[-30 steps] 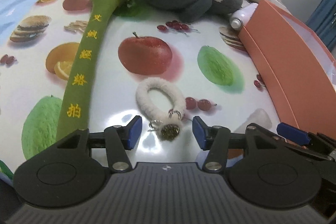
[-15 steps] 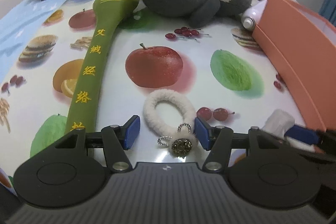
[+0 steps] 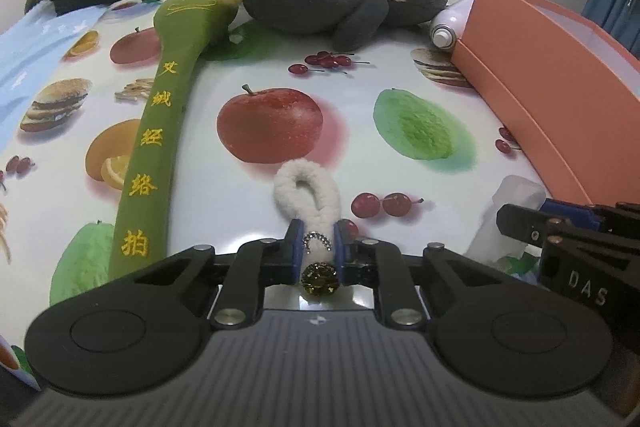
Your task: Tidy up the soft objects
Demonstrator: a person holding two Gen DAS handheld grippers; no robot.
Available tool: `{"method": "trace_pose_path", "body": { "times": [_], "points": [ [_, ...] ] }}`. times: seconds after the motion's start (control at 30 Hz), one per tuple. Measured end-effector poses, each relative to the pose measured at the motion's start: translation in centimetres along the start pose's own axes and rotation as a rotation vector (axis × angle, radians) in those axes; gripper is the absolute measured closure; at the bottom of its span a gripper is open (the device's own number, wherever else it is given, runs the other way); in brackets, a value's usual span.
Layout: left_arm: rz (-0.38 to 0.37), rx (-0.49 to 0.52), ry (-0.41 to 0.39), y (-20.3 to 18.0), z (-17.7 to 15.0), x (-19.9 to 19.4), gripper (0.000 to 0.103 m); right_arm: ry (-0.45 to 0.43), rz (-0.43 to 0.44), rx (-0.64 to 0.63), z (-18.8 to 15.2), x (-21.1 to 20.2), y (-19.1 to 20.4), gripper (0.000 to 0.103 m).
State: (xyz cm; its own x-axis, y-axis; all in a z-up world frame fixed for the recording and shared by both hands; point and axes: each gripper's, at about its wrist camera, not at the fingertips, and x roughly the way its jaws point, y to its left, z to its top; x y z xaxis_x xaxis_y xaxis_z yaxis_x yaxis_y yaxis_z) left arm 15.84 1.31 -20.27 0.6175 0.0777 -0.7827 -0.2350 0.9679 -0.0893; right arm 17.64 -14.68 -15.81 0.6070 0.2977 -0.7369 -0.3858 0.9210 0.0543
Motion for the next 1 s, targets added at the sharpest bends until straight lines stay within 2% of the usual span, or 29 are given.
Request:
{"method": "trace_pose_path", "body": {
  "times": [0.23, 0.63, 1.0],
  "points": [
    [-0.055, -0.053, -0.001, 1.0, 0.0, -1.0, 0.085, -0.003, -0.012, -0.005, 0.1, -1.1, 0.3, 0.078],
    [-0.142, -0.058, -0.021, 0.7, 1.6, -3.6, 0.085, -0.033, -0.024, 0.029, 0.9, -3.1, -0.1, 0.078],
    [-0.256, -0.018, -0.084, -0.9, 5.7, -7.8, 0.085, -0.139, -0.038, 0.057, 3.9, -7.7, -1.1, 0.078]
  ]
}}
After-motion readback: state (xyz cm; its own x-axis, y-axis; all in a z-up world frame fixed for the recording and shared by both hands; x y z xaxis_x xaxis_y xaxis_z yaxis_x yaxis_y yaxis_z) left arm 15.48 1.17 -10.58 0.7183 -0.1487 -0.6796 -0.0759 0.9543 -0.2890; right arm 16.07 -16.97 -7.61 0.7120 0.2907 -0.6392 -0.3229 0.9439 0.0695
